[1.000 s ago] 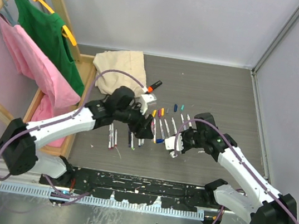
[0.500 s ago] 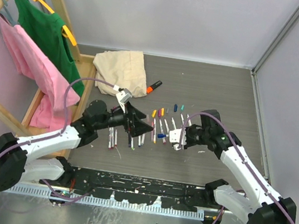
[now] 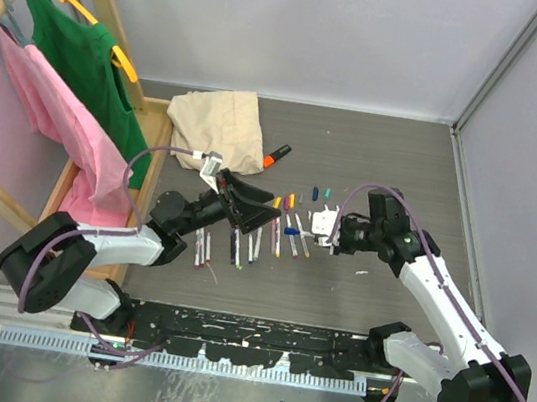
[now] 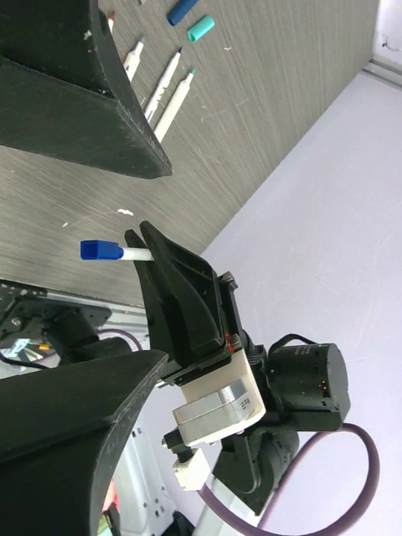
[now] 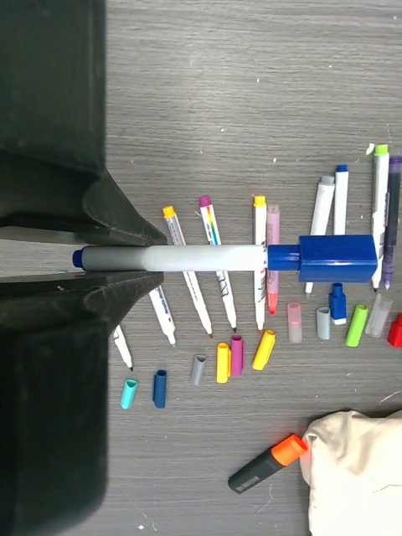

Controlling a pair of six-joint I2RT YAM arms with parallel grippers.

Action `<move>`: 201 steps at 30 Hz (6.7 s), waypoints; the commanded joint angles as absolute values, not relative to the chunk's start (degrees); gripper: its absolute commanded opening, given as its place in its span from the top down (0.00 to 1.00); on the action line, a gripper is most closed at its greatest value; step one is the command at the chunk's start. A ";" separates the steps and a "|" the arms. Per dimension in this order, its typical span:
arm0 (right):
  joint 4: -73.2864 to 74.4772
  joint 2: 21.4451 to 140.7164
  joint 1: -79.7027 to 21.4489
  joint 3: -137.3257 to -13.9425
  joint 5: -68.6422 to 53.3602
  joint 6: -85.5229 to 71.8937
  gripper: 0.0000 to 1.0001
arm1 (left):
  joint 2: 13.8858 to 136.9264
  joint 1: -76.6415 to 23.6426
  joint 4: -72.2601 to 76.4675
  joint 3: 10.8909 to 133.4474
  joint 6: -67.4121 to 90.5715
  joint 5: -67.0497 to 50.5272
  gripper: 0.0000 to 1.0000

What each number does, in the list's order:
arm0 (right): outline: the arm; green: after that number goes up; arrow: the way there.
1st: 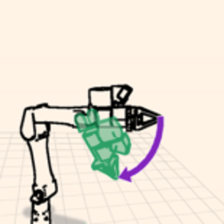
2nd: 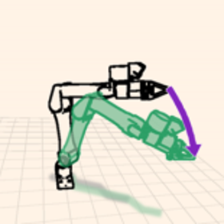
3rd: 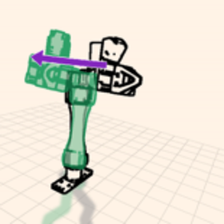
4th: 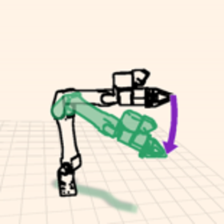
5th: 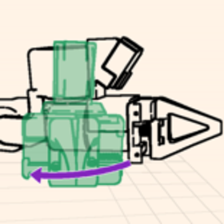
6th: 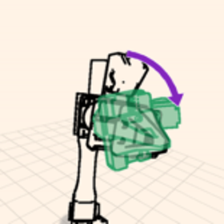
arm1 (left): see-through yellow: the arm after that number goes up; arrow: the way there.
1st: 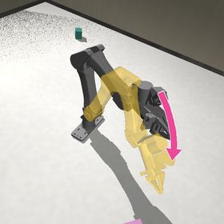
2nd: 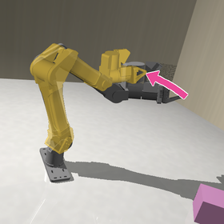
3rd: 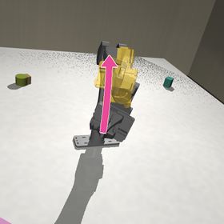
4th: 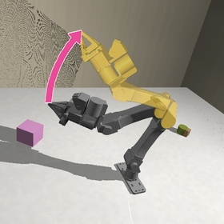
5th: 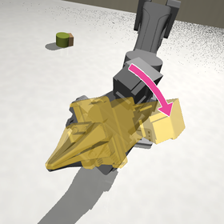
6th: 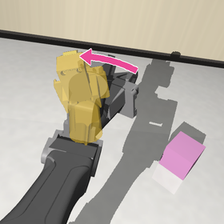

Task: Open the pen caps
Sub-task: Open the pen cap from the pen, then place the pen at the center of the board, then place the pen cap at the center of the board.

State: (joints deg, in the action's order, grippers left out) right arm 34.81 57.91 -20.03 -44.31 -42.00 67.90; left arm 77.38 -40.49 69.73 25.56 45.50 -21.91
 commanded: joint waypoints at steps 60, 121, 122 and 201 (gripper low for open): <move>18.86 62.49 -9.76 -48.40 -54.91 23.75 0.99 | 96.92 -49.43 81.91 40.69 54.53 -3.88 0.38; 6.25 66.94 -6.81 -43.98 -24.03 11.03 0.99 | 96.90 -37.83 77.81 40.84 60.13 7.18 1.00; 5.15 67.63 -6.44 -43.69 -20.74 8.99 0.99 | 96.63 -37.87 76.25 40.71 59.81 6.42 1.00; 11.48 67.77 4.53 -50.01 -20.84 10.03 0.43 | 143.88 -46.76 -22.55 128.35 54.75 2.89 0.95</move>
